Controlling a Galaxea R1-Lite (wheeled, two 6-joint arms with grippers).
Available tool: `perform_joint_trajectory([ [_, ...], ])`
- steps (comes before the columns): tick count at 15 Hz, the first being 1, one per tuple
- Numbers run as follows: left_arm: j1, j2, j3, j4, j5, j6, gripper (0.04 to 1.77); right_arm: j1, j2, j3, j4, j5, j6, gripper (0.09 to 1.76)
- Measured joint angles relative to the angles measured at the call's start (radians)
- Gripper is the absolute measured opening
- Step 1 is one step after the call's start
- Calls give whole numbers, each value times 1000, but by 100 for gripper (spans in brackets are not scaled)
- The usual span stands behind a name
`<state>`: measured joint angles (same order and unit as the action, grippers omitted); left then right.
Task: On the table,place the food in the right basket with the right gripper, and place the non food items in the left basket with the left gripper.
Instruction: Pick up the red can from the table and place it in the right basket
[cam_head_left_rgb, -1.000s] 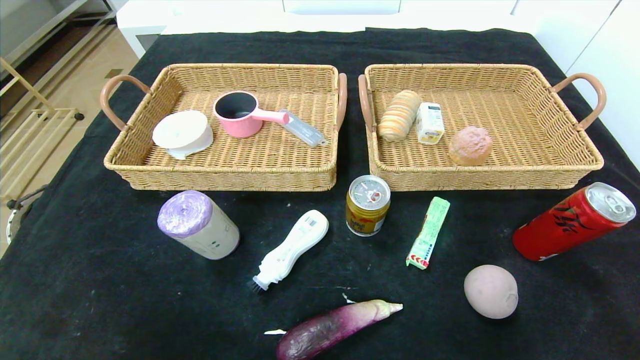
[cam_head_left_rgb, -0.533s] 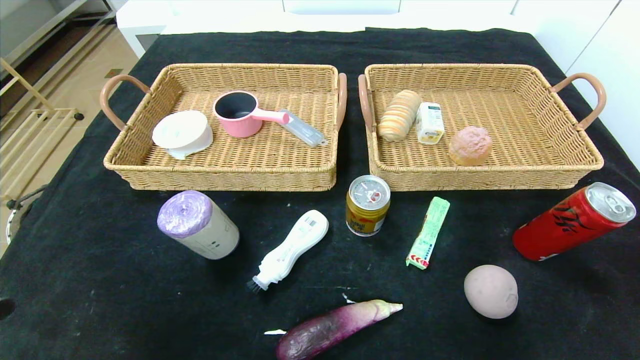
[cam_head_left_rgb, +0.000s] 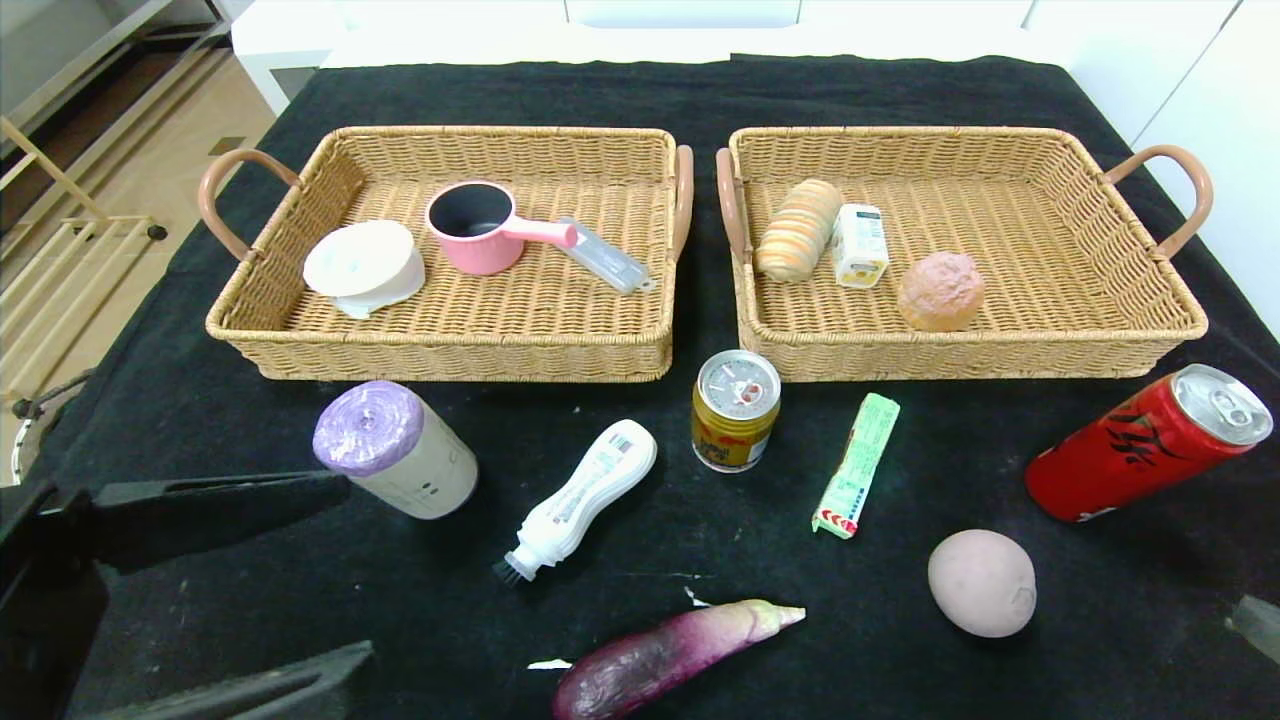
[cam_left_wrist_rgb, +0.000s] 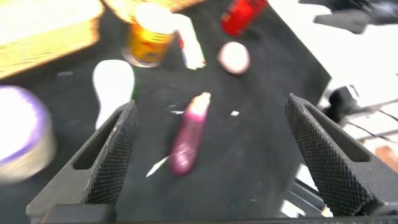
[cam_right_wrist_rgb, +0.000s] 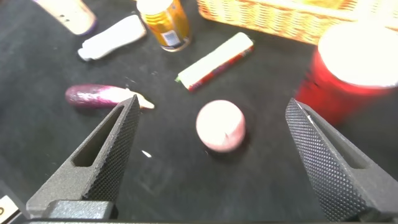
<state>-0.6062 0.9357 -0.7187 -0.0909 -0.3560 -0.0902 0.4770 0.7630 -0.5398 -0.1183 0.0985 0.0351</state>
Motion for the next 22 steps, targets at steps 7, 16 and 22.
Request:
perform_joint_trajectory([
  [7, -97, 134, -9, -53, 6, 2, 172, 66, 137, -10, -63, -4, -5, 171],
  [16, -98, 151, 2, -63, 12, 1, 172, 62, 127, -3, -8, -56, -6, 171],
  [22, -97, 144, 3, -63, 14, 0, 172, 0, 35, -42, 227, -109, 2, 171],
])
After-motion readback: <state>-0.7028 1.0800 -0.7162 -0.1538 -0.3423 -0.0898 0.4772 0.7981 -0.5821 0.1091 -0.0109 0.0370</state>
